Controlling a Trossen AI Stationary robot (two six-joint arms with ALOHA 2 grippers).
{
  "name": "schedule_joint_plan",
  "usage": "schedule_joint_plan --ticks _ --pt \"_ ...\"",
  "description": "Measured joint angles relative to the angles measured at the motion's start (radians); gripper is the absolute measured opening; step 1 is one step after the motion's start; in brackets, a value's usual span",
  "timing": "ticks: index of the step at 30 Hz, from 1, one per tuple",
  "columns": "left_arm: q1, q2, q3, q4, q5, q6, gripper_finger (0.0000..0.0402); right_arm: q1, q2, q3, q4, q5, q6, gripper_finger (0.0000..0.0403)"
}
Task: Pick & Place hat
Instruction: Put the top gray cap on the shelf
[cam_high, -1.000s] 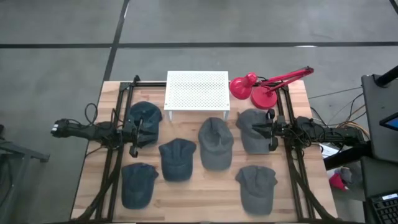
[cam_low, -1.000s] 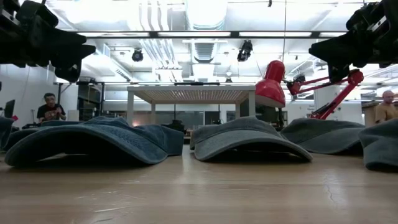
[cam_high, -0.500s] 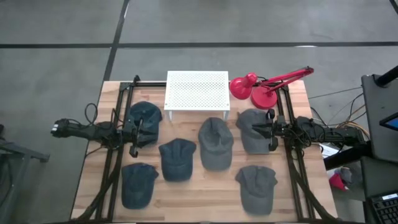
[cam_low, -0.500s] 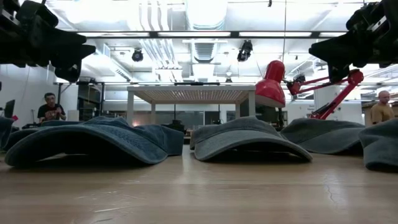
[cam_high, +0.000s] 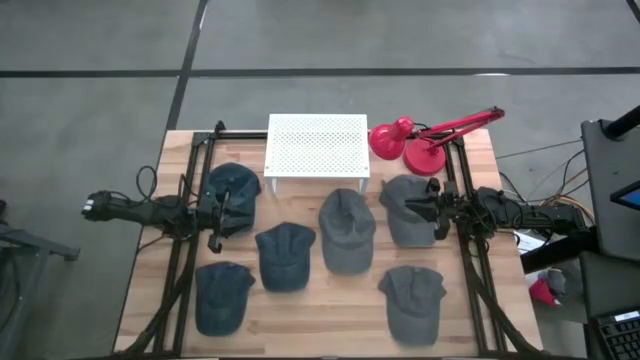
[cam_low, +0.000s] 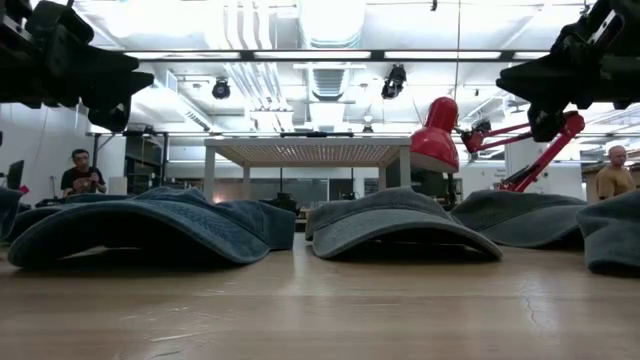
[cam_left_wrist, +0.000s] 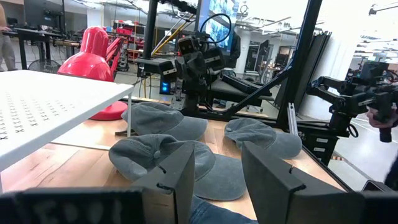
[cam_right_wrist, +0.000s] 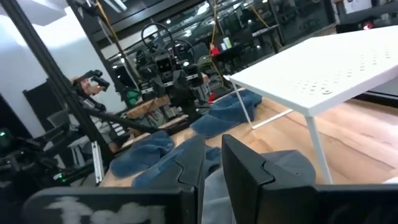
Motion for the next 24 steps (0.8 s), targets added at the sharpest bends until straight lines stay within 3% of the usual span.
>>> schedule_joint_plan --ticks 10,16,24 --pt "0.0 0.0 0.0 0.0 0.0 0.0 0.0136 0.0 0.014 0.074 -0.058 0.114 0.004 0.0052" --pt "0.0 0.0 0.0 0.0 0.0 0.003 0.0136 0.0 0.112 0.259 -0.43 0.192 0.035 0.0052" --pt "0.0 0.0 0.0 0.0 0.0 0.001 0.0136 0.0 0.338 0.513 -0.841 0.194 0.162 0.0052"
